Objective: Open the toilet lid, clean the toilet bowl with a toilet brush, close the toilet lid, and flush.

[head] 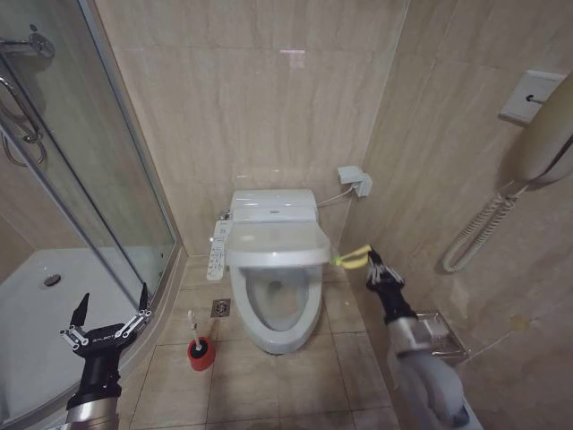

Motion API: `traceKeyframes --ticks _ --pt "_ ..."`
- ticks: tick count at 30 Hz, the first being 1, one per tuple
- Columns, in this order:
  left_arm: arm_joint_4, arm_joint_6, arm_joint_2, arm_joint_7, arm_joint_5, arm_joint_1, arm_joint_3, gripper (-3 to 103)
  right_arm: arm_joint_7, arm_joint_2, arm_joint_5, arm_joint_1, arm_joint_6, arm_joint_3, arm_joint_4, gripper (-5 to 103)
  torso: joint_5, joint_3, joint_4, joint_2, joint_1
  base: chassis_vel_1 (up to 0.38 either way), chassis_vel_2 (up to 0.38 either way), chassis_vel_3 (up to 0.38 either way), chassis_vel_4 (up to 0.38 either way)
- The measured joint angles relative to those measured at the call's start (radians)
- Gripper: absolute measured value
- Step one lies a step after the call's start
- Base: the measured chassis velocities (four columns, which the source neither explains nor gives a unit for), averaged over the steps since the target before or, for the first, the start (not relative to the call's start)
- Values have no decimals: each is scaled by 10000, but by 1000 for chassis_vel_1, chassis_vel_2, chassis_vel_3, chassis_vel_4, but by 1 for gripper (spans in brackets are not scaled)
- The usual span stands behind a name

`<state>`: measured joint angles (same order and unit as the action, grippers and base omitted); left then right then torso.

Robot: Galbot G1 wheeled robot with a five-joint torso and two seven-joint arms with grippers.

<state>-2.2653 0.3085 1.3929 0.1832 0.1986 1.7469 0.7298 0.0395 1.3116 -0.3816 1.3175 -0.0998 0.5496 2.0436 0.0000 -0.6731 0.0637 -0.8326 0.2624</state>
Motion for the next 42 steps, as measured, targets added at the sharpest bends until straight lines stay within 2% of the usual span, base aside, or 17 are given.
traceKeyframes --ticks 7,12,14,15,16,18,20,27,34,42 --pt "0 0 0 0 0 0 -1 100 68 -52 -227 -1452 413 -734 -611 0 -1 0 4 0 0 0 0 0 0" --pt "0 0 0 0 0 0 0 100 217 -14 -360 -3411 793 -1406 -2323 0 0 0 -2 0 0 0 0 0 0" --pt "0 0 0 0 0 0 0 100 217 -14 -360 -3411 793 -1406 -2323 0 0 0 -2 0 0 0 0 0 0" --pt "1 0 1 1 0 -1 0 100 236 -13 -420 -3802 870 -1496 -2724 0 0 -1 -1 0 0 0 0 0 0" --pt "0 0 -1 1 0 -1 0 100 290 42 -585 -5100 1005 -1679 -3865 0 -2 1 4 -1 0 0 0 0 0" --pt "0 0 0 0 0 -1 -1 100 296 264 -590 -6061 894 -1717 -4746 0 -3 0 -2 -1 0 0 0 0 0" --pt "0 0 0 1 0 0 0 100 296 361 -584 -6326 839 -1715 -5005 0 -2 -1 -6 0 0 0 0 0 0" --pt "0 0 0 0 0 -1 0 100 285 844 -246 -7612 614 -1849 -6465 0 -3 0 1 -1 0 0 0 0 0" --pt "0 0 0 0 0 -1 0 100 293 1043 124 -8261 578 -1954 -7323 0 -2 0 5 -1 0 0 0 0 0" --pt "0 0 0 0 0 0 0 100 633 1189 803 -8816 739 -1824 -7746 0 -1 -1 -6 0 1 0 0 0 0"
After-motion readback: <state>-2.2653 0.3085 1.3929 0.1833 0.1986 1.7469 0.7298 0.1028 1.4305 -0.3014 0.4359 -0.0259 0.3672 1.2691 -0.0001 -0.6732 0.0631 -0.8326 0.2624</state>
